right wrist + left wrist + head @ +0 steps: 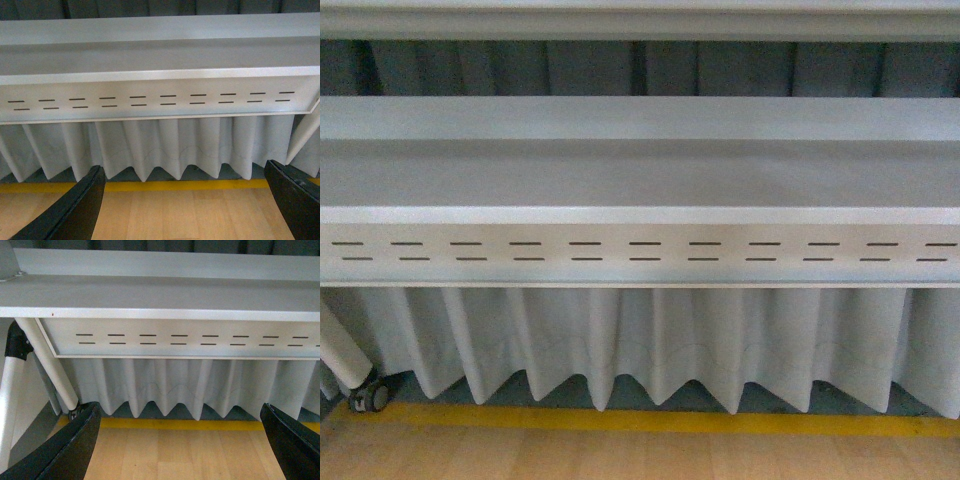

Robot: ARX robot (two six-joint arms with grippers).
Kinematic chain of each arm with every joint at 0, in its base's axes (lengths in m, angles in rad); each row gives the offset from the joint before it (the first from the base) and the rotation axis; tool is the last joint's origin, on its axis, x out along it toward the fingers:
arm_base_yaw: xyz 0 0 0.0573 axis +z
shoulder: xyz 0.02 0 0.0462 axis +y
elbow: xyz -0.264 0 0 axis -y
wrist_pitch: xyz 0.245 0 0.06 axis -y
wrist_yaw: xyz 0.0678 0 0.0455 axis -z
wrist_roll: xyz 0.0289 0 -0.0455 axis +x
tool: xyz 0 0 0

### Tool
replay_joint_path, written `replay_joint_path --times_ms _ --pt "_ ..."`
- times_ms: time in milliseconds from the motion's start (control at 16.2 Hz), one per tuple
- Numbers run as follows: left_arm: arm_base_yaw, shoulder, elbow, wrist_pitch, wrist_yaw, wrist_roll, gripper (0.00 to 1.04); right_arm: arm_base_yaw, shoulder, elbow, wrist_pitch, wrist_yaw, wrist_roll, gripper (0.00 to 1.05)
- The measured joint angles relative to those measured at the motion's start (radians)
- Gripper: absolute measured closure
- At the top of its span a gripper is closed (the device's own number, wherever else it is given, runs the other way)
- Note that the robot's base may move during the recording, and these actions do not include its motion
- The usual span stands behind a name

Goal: Wind up and store yellow beetle toy

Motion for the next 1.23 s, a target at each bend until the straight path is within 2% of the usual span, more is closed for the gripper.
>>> replay_joint_path --times_ms 1231 --pt "0.000 0.000 0.000 0.001 0.000 0.002 0.07 0.000 0.000 0.000 -0.001 0.000 -0.001 0.07"
